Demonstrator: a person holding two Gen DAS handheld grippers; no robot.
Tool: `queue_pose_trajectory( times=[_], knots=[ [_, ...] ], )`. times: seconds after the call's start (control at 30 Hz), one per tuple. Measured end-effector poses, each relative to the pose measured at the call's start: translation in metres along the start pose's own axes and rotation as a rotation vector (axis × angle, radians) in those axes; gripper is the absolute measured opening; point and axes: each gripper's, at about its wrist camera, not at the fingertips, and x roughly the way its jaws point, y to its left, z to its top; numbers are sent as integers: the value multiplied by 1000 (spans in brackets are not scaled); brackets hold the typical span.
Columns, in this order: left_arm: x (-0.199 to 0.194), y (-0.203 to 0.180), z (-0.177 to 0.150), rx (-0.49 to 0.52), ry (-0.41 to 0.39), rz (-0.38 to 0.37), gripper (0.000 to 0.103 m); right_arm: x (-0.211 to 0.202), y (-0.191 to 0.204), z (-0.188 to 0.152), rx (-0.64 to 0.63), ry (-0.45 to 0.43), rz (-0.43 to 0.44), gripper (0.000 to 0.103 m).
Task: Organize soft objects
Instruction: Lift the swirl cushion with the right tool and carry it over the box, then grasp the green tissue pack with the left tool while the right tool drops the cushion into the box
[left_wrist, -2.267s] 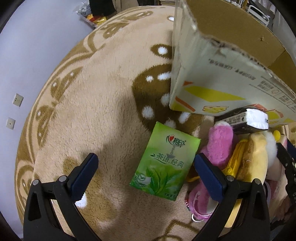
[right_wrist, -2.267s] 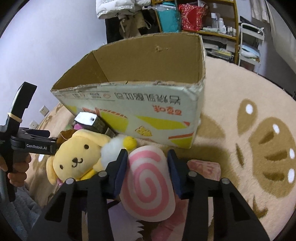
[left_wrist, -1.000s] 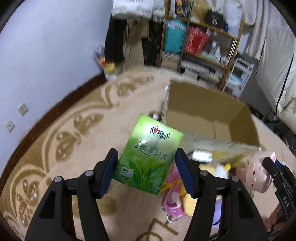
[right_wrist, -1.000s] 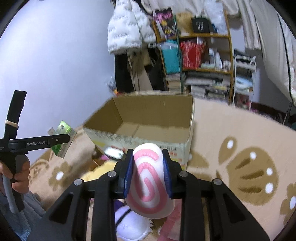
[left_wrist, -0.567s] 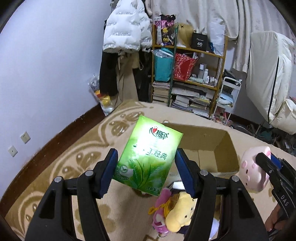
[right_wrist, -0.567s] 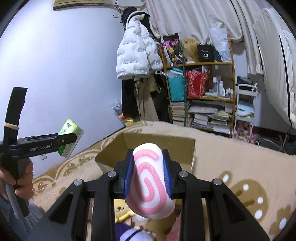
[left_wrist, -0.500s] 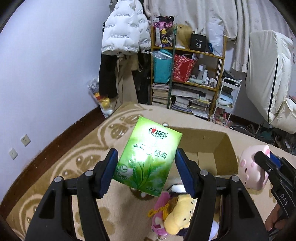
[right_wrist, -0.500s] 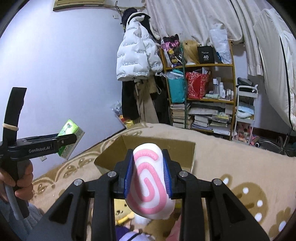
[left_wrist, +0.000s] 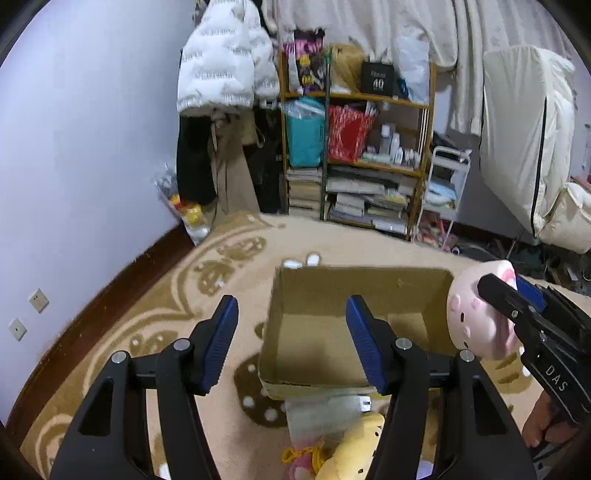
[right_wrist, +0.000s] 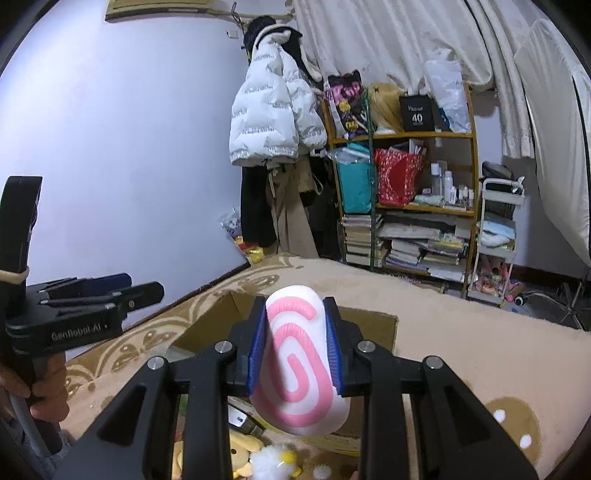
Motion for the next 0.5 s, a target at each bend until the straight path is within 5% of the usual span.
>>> queue_pose_trajectory(
  times=[0.3,0.5],
  knots=[
    [27,2,-16,11,116,10,61,28,-6,-7,4,35,33,33],
    [26,14,-33,26,196,86,75,39,-9,-12,10,60,22,34]
  ],
)
